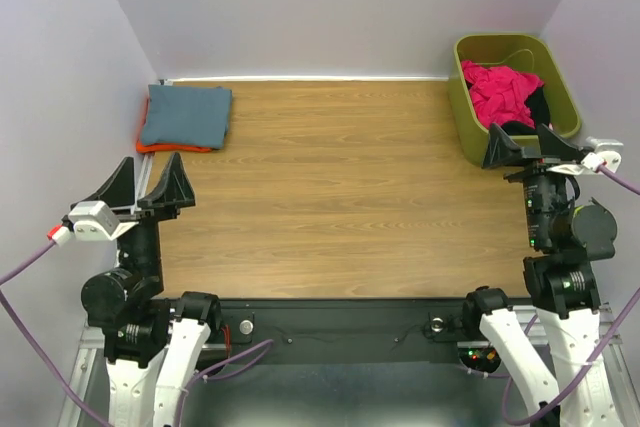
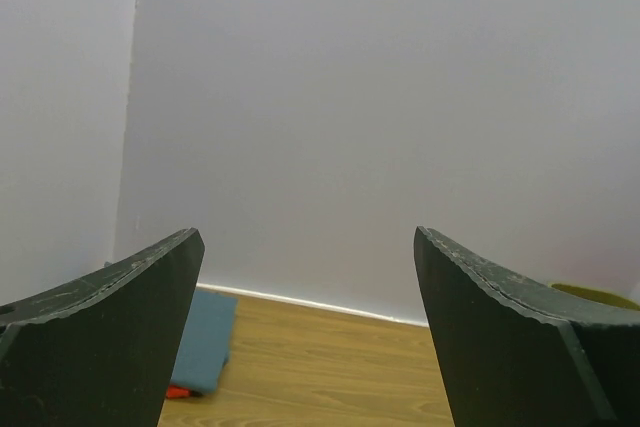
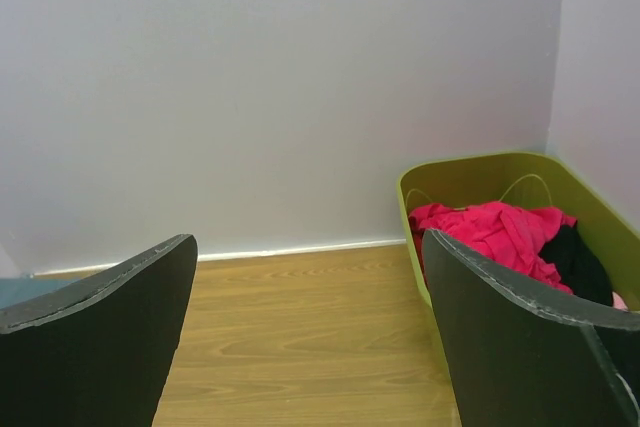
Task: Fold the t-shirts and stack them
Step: Grab the tshirt from the pile
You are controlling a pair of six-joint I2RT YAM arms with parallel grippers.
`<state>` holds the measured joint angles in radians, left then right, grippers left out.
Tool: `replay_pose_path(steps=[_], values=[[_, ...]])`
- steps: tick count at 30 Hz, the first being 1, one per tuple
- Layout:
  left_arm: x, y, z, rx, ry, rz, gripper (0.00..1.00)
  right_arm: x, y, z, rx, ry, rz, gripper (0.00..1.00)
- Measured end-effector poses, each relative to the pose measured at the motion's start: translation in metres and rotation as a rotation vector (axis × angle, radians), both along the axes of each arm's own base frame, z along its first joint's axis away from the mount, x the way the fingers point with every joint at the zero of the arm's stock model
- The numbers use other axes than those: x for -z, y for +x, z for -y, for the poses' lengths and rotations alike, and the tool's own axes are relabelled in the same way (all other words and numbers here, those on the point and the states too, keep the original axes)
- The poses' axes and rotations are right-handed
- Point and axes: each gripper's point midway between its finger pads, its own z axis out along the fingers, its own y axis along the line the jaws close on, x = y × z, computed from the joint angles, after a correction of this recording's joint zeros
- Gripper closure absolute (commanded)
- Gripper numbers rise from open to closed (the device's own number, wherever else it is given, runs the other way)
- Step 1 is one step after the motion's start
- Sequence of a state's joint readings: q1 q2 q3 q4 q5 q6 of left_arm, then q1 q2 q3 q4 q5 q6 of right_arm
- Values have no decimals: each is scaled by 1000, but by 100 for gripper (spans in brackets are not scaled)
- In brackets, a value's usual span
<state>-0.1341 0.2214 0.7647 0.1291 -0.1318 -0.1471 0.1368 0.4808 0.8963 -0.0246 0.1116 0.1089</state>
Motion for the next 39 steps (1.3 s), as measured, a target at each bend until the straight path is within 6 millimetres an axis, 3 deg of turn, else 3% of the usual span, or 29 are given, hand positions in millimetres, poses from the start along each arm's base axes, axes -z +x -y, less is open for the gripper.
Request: replay_pose_path(steps=[6,10,14,18,23,26,31,34,35,39], values=[[8,7,2,6,1,-24,1,3,3,0,2,12,-11,0],[27,20,4,13,-6,-72,1,11,13,6,37,45,-45,0],[54,42,10,34,-14,-156,1,37,47,6,64,57,-157,0],[93,63,17,57,-23,-266,1,72,94,-1,69,46,-320,0],[140,76,22,75,-27,-375,1,100,144,-7,79,29,-468,0],[154,78,24,80,-23,-407,1,115,172,-2,133,22,-537,0],[156,79,27,93,-19,-406,1,133,218,30,301,14,-617,0],[155,79,28,97,-18,-402,1,153,242,64,400,29,-671,0],[155,80,29,98,-17,-403,1,159,250,84,447,43,-686,0],[155,81,31,105,-12,-404,1,178,269,135,554,90,-725,0]])
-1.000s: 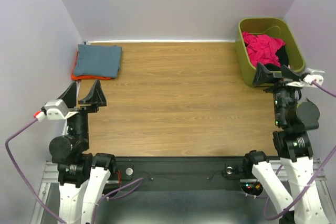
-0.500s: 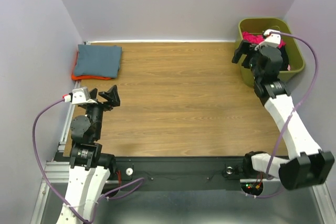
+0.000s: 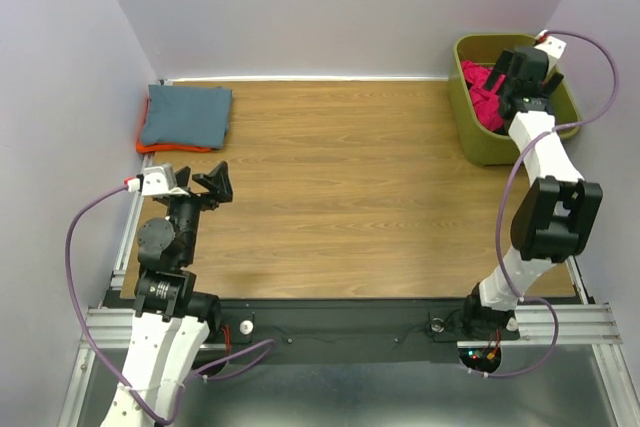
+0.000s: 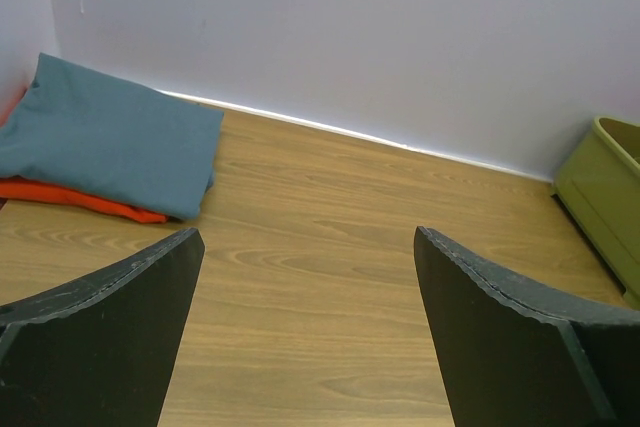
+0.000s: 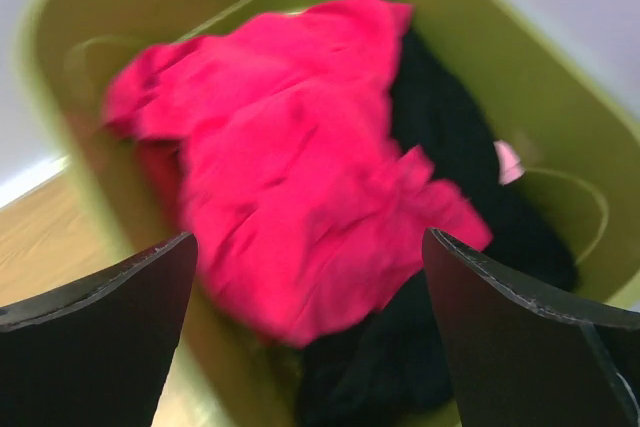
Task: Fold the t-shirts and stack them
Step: Grab the tshirt from the pile
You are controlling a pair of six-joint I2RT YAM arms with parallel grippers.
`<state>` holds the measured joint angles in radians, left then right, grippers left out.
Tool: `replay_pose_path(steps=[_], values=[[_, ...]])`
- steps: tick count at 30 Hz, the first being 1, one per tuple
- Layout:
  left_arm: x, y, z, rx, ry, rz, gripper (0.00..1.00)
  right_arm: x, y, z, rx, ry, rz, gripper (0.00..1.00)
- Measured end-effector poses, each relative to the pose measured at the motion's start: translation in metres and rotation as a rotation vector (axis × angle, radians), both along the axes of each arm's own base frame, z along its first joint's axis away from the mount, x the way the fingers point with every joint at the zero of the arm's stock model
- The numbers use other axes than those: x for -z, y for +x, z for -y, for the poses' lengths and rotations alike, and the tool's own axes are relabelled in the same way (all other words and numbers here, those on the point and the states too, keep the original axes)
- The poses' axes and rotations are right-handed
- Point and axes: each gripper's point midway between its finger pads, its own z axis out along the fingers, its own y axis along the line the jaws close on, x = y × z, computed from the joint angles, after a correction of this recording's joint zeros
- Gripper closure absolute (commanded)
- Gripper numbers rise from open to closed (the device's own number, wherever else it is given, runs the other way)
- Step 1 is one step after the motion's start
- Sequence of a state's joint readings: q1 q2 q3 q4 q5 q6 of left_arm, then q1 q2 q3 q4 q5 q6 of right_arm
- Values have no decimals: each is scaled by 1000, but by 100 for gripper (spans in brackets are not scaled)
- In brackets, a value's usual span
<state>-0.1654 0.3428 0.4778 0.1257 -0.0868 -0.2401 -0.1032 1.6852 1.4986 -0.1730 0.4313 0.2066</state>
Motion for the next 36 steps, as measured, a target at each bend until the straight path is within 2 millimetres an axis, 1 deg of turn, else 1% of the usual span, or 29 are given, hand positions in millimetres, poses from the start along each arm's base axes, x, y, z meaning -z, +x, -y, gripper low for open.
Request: replay_pose_path(steps=[1,3,5,6,7,8,10,11,12,13,14,15,17,18,19,21,23,24,25,26,27,28,29,30,31,32,33,35,36], values=[[0,0,1,3,0,0,1,6,6,12,23,6,-6,1],[1,2,2,8,4,-4,1,17,14,31,57,15,-22,6],[3,3,3,11,6,-10,1,30,25,44,69,27,-40,8],[3,3,3,12,8,-11,1,34,30,47,71,31,-43,9],[3,4,3,12,10,-11,1,44,39,51,65,41,-51,10],[4,5,4,14,11,-14,1,51,43,52,63,46,-60,11],[5,6,4,16,14,-20,1,68,51,52,48,60,-86,19],[6,6,5,17,15,-22,1,80,55,52,41,67,-104,28],[6,6,5,17,16,-24,1,89,57,51,33,71,-123,35],[6,6,5,19,17,-24,1,93,58,50,28,77,-128,42],[6,7,5,20,18,-25,1,102,59,49,20,79,-146,51],[7,7,6,22,18,-25,1,110,60,48,13,84,-162,70],[6,7,6,25,20,-24,1,114,60,46,-4,85,-177,83],[6,7,7,27,21,-23,1,113,59,45,-12,79,-180,93],[6,7,7,28,21,-23,1,110,59,45,-19,78,-178,97],[6,6,7,31,21,-21,1,102,58,42,-40,71,-174,99],[5,6,8,34,21,-20,1,82,54,37,-66,68,-153,99],[5,6,8,34,21,-19,1,68,52,34,-82,67,-133,99],[5,6,8,34,21,-18,1,47,49,29,-110,66,-98,99],[4,6,8,35,20,-16,1,36,47,27,-119,62,-79,99],[3,5,8,35,20,-12,2,9,43,22,-143,57,-30,99],[3,4,8,35,19,-8,2,-14,39,17,-165,51,11,100],[1,3,8,36,18,-4,2,-43,34,12,-191,42,67,99],[0,2,8,38,17,3,1,-60,31,8,-207,36,102,99],[-1,2,8,39,17,6,1,-94,24,2,-233,21,168,100],[-2,1,9,42,16,10,1,-115,19,-3,-253,12,211,99],[-3,0,9,43,16,13,2,-141,12,-10,-284,0,266,99],[-4,-1,9,44,15,18,2,-170,3,-23,-335,1,331,99],[-5,-1,10,47,14,21,2,-179,-1,-29,-362,7,352,99]])
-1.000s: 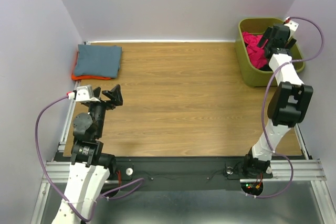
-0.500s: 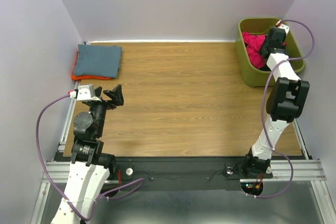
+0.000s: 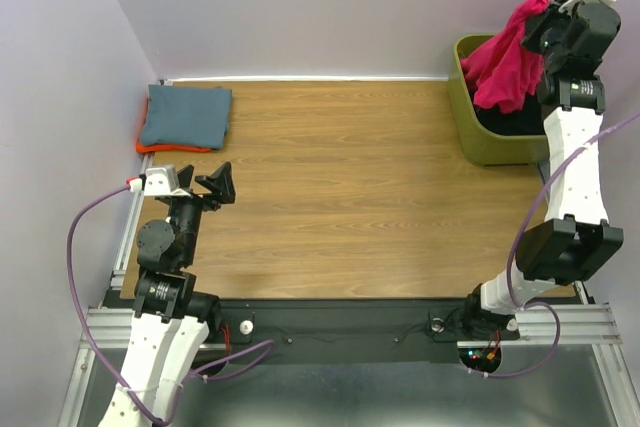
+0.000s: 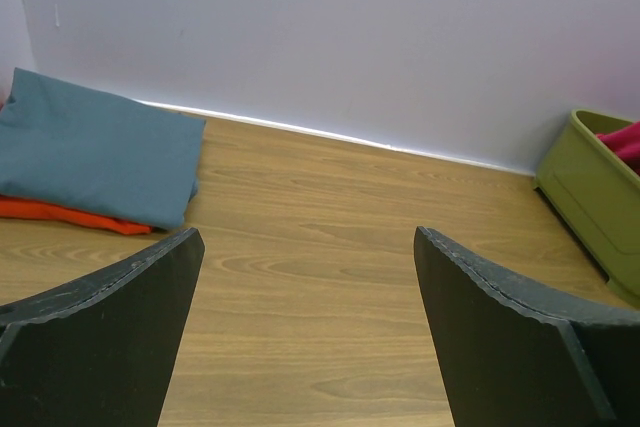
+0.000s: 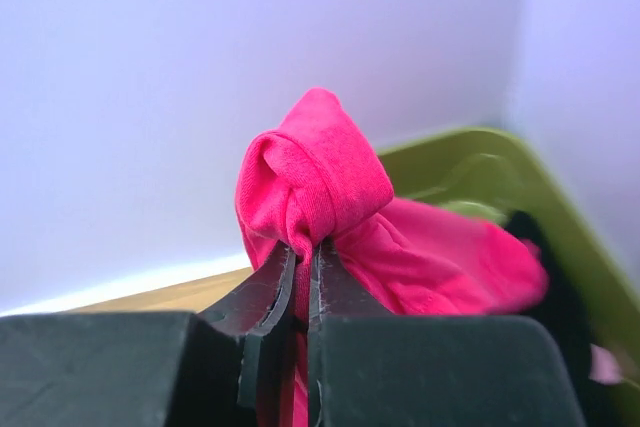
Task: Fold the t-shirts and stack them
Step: Grab the tshirt from the pile, then move the tshirt to the center of the board
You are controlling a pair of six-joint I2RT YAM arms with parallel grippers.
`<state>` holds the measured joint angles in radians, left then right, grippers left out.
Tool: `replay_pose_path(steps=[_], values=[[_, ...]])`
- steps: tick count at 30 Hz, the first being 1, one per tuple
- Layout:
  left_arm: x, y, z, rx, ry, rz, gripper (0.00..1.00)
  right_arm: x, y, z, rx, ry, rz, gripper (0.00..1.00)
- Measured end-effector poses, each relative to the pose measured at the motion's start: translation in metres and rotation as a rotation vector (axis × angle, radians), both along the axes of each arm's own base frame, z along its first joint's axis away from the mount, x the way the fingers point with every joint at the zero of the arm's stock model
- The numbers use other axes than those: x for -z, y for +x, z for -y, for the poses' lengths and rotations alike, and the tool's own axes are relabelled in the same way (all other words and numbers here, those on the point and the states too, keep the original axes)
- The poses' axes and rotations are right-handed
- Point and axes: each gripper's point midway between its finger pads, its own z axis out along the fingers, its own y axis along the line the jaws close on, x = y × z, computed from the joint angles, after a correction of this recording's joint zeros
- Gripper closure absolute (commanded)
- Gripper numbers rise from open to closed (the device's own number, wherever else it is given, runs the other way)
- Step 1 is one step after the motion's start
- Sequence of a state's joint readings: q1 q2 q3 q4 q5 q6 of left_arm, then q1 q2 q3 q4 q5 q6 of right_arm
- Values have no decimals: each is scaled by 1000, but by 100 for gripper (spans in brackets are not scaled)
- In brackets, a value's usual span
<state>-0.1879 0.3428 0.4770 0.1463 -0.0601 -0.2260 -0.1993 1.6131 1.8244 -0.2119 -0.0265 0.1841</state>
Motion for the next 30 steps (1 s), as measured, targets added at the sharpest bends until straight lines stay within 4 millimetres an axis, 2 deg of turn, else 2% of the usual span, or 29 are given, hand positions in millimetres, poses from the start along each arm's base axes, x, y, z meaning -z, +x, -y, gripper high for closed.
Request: replay_pose_path(steps=[1,4,7,8,10,13,15,17,20,21,23,24,26,27,28,30], values=[[0,0,0,1,0,1,2,-11,-5,-12,-46,9,25,99],[-1,-1,0,2,-1,5,2,-23,-8,-49,-168,38,50,99],[-1,-1,0,2,-1,6,2,-22,-10,-121,-345,60,41,100],[-1,-1,0,2,-1,6,2,-20,-13,-152,-422,70,29,99],[-1,-1,0,2,-1,6,2,-21,-24,-212,-576,90,15,100],[-1,-1,0,3,-1,6,2,-31,-41,-282,-765,112,23,99],[-1,-1,1,4,-1,6,2,-38,-55,-314,-867,127,28,99],[-1,-1,1,6,0,5,2,-44,-65,-333,-929,140,36,99],[-1,-1,1,8,0,3,2,-40,-71,-340,-955,150,30,96],[-1,-1,2,8,0,3,2,-31,-71,-337,-938,153,16,89],[0,0,2,10,1,0,2,2,-72,-328,-892,157,-48,78],[1,0,2,12,2,-2,2,25,-73,-321,-858,158,-97,59],[3,1,3,15,4,-10,2,62,-77,-313,-812,153,-166,44],[4,2,4,17,5,-15,2,99,-84,-305,-775,148,-240,36],[5,3,5,21,6,-19,2,122,-86,-298,-740,144,-285,32],[7,4,6,26,8,-26,2,182,-101,-276,-641,127,-399,28]])
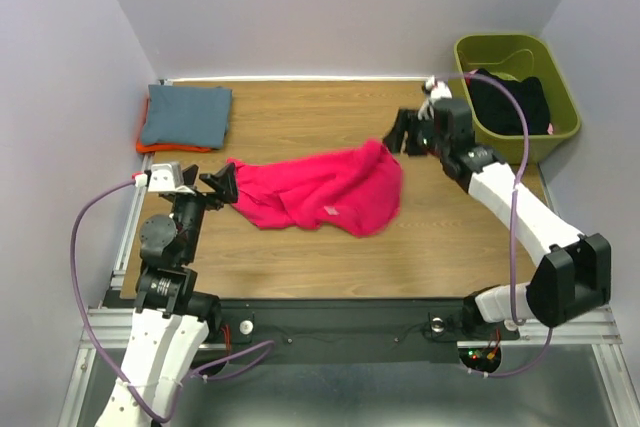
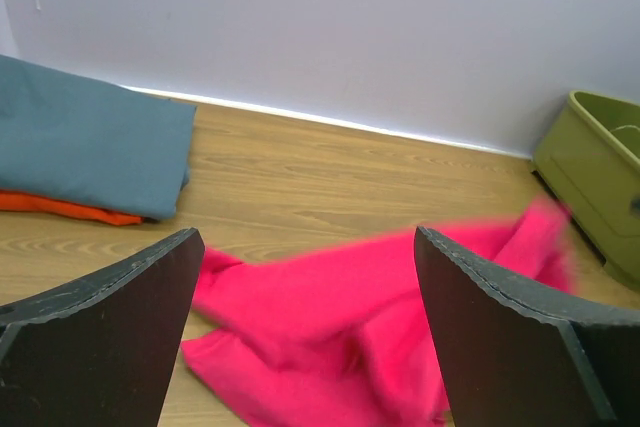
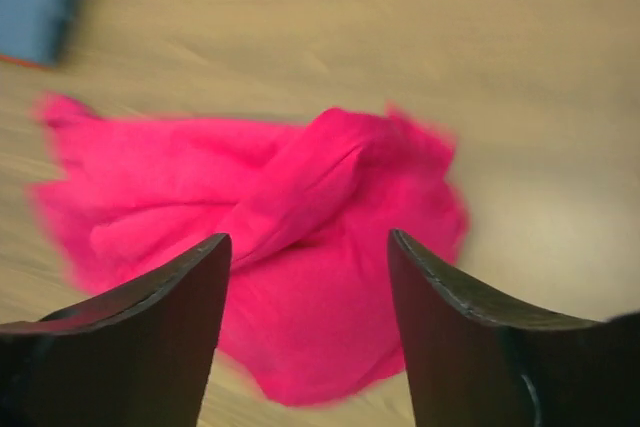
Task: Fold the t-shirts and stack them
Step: Move the tshirt to the center of the board
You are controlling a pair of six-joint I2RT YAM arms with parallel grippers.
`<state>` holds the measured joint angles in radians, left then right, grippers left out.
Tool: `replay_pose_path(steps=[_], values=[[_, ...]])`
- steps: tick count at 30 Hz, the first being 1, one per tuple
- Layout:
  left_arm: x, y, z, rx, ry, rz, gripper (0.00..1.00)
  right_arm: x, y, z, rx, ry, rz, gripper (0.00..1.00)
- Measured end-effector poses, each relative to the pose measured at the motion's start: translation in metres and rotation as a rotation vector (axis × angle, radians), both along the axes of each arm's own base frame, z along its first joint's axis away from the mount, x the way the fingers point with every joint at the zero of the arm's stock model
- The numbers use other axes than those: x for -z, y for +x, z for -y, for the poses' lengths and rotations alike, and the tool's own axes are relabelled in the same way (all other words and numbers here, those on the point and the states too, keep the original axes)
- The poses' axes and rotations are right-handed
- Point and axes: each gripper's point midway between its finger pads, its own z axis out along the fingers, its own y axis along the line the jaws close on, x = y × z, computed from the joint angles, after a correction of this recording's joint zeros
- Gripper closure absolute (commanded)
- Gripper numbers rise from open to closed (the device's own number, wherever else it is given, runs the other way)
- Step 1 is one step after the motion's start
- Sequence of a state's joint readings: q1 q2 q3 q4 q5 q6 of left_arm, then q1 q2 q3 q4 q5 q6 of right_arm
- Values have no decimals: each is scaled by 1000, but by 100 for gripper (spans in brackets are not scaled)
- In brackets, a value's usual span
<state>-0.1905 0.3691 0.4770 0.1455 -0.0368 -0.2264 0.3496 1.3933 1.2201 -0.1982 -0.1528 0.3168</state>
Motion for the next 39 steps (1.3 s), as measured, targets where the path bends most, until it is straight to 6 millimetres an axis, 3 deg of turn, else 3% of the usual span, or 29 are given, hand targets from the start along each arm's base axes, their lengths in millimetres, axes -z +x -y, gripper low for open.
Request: replay_pose_path(steps=[3,5,11,17,22,23,26,29,33,39], values=[[3,2,2,8,0,-15,2,69,-32,30,87,-102,-149,27],[8,5,5,19,-5,-32,1,87,-44,41,107,-139,-194,27],[37,19,23,94,-36,-155,1,85,-54,34,46,-126,-202,27],[98,31,55,213,-107,-443,2,107,-61,16,-53,-95,-284,27],[137,28,110,348,-101,-682,2,123,-66,17,-60,-106,-334,27],[145,21,130,397,-76,-729,3,125,-68,17,-59,-109,-341,27],[154,14,163,453,-26,-819,9,131,-70,20,-52,-118,-355,27],[164,22,184,449,6,-881,11,139,-75,22,-48,-127,-374,27],[187,31,195,391,79,-965,12,153,-83,26,-44,-142,-409,27],[216,25,202,363,224,-1055,12,158,-91,30,-41,-151,-431,27]])
